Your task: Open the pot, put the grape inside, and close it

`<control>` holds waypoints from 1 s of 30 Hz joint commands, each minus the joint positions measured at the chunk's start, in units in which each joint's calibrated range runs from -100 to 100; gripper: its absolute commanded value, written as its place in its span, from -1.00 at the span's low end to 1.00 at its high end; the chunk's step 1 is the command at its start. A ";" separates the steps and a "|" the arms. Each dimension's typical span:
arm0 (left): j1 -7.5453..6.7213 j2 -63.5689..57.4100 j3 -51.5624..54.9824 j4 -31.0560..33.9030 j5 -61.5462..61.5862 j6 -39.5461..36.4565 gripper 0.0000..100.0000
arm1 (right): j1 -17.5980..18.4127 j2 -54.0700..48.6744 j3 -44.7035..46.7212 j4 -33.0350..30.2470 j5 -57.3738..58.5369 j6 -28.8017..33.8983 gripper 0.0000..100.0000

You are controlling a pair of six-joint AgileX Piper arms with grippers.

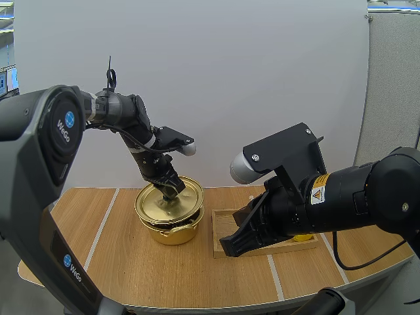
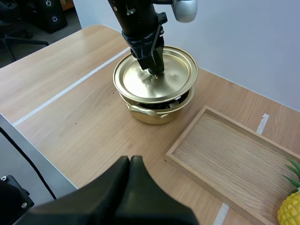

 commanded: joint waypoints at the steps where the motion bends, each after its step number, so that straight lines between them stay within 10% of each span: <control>1: -0.12 1.32 0.21 -0.21 -1.86 0.16 -1.00 | -0.18 -0.41 0.26 -0.29 0.07 0.26 -1.00; 27: -0.12 7.47 0.21 -0.75 -1.54 0.16 -0.98 | -0.18 -0.41 0.26 -0.29 0.07 0.26 -1.00; 29: -0.12 7.36 0.21 -0.92 -0.38 0.81 -0.76 | -0.18 -0.41 0.26 -0.29 0.07 0.26 -1.00; 30: -0.12 7.22 0.21 -1.92 1.58 2.35 -0.34 | -0.18 -0.41 0.26 -0.29 0.07 0.26 -1.00</control>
